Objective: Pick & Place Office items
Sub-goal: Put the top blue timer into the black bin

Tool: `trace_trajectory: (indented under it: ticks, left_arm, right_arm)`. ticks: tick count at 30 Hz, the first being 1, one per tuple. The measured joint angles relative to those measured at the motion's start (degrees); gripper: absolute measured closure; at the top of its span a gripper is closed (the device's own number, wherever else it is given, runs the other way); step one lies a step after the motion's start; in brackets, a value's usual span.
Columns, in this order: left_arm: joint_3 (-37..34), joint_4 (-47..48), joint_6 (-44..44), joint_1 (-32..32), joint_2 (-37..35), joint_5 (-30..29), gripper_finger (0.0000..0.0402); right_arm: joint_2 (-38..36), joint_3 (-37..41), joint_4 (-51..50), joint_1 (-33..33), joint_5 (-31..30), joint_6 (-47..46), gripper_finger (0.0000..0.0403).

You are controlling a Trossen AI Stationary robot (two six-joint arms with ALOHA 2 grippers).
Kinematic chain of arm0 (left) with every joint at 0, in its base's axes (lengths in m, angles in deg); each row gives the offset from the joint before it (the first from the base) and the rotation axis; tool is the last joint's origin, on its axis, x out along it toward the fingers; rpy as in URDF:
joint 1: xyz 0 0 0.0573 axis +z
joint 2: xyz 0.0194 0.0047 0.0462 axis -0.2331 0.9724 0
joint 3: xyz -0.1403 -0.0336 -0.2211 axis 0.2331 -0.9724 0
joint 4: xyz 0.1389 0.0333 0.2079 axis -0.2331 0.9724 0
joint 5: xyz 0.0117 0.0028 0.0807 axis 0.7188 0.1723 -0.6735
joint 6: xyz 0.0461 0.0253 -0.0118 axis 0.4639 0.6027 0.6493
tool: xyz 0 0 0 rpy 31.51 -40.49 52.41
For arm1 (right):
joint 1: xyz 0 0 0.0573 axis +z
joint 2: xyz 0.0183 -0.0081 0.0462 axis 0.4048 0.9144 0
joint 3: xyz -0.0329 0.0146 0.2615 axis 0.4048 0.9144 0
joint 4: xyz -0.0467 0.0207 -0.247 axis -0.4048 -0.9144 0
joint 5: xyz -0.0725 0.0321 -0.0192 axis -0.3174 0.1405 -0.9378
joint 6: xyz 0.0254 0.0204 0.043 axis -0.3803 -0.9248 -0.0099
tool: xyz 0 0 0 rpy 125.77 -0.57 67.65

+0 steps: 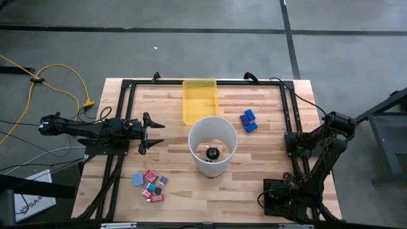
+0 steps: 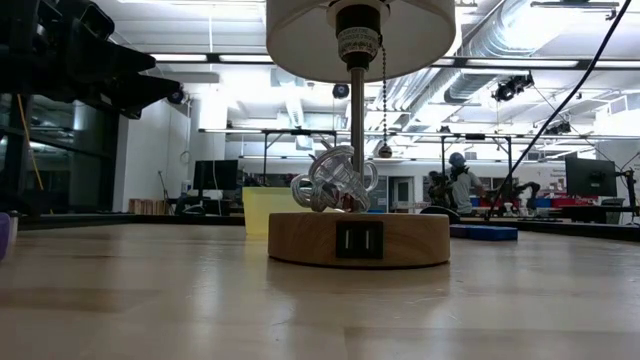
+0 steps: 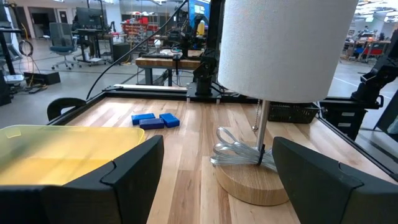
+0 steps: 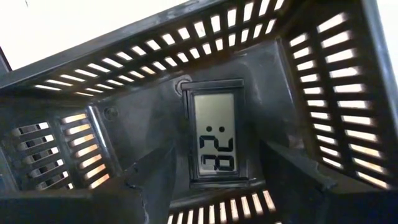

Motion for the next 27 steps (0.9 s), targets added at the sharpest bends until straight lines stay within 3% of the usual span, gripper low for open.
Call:
trace_trajectory:
  ticks: [27]
  left_arm:
    - [0.0, 0.0, 0.0, 0.0, 0.0, 0.0, 0.0109]
  right_arm:
    - [-11.2, 0.0, -1.8, -6.6, 7.8, 4.3, 0.0186]
